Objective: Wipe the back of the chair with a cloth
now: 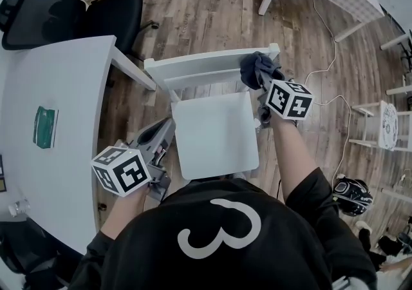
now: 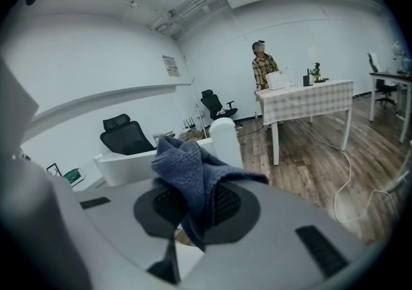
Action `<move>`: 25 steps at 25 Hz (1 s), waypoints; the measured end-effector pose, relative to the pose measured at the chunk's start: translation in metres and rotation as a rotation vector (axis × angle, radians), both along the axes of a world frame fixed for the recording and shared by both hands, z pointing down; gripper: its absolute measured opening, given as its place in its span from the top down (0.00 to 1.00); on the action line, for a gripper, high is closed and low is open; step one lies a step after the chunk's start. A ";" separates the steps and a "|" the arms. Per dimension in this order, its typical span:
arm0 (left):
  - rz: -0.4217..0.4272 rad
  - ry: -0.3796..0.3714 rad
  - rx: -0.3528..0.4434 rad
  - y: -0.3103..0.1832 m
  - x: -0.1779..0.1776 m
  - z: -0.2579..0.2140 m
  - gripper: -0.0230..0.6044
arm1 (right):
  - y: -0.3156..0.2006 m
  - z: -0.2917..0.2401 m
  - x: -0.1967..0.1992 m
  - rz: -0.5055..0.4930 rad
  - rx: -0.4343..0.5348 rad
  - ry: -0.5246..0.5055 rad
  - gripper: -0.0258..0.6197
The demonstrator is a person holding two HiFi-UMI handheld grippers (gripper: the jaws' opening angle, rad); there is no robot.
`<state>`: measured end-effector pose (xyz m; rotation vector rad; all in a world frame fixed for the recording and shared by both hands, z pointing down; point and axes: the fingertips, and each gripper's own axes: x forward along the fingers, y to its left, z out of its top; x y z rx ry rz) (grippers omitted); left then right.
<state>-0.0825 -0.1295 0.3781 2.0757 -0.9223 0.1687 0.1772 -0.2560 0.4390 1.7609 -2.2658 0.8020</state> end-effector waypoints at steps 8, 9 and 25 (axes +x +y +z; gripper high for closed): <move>0.000 -0.007 -0.004 0.007 0.004 0.000 0.94 | 0.001 0.000 0.019 0.042 0.005 -0.029 0.88; -0.002 -0.008 -0.003 0.008 0.003 0.000 0.94 | 0.001 0.000 0.018 0.043 0.007 -0.019 0.88; -0.071 0.020 -0.004 0.011 -0.023 0.003 0.94 | 0.049 -0.013 -0.072 -0.165 0.029 0.032 0.88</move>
